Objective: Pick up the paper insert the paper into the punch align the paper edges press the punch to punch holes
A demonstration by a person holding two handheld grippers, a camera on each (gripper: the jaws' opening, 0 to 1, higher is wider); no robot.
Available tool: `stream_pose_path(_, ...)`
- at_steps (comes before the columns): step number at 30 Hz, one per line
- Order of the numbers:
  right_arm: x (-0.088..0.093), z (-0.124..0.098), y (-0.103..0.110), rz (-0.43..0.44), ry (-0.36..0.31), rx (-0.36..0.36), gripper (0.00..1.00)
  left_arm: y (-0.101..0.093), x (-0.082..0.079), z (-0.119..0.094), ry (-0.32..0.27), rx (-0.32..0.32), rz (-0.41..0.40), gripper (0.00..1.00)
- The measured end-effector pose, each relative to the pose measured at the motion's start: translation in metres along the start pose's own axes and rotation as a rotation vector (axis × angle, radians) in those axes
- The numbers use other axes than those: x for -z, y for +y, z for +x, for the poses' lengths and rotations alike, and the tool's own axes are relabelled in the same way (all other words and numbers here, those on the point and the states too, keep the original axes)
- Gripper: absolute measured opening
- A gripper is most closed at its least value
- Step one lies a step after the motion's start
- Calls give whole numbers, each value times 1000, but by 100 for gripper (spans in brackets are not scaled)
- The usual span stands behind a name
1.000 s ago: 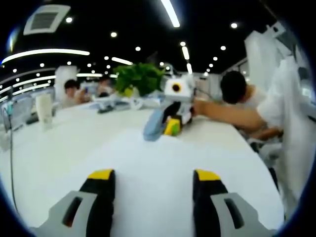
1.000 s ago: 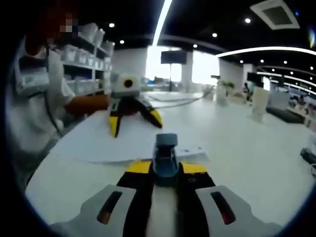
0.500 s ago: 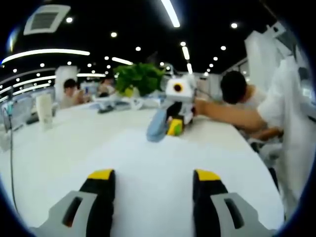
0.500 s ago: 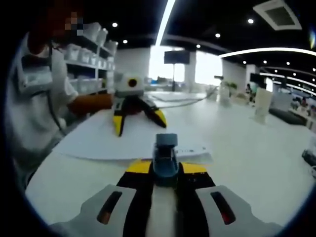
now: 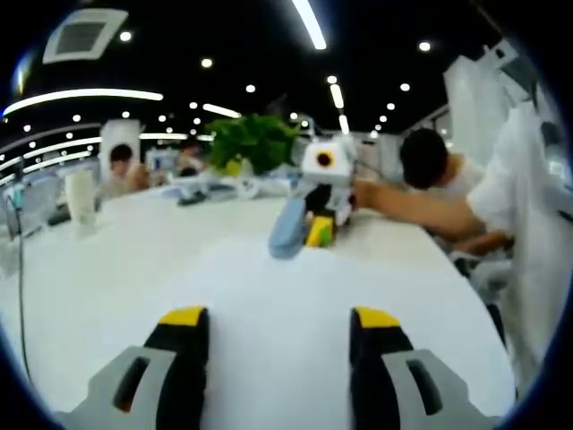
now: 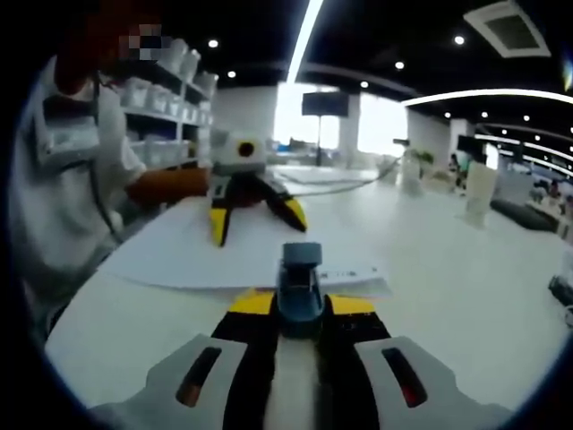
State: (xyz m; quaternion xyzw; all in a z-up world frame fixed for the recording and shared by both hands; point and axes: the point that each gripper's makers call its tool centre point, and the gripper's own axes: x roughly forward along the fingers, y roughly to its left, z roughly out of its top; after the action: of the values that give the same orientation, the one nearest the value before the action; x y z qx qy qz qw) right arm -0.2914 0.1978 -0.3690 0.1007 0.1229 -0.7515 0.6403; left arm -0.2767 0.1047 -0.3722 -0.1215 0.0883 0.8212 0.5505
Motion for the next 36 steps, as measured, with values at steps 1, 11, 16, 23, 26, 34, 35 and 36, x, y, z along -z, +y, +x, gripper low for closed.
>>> stream_pose_path(1,0,0,0,-1,0,-1,23,0,0,0,0,0,0,64)
stream_pose_path(11,0,0,1,-2,-2,-9,23,0,0,0,0,-1,0,64)
stream_pose_path(16,0,0,1,0,-4,-10,23,0,0,0,0,-1,0,64)
stream_pose_path(23,0,0,1,1,-6,-13,23,-1,0,1,0,3,1,63)
stream_pose_path(26,0,0,1,0,-6,-15,23,-1,0,1,0,3,1,63)
stream_pose_path(34,1,0,3,0,-5,-21,23,0,0,1,-1,2,1,63)
stream_pose_path(35,1,0,3,0,-5,-21,23,0,0,1,-1,2,1,63)
stream_pose_path(36,1,0,3,0,-5,-22,23,0,1,1,-1,2,1,63)
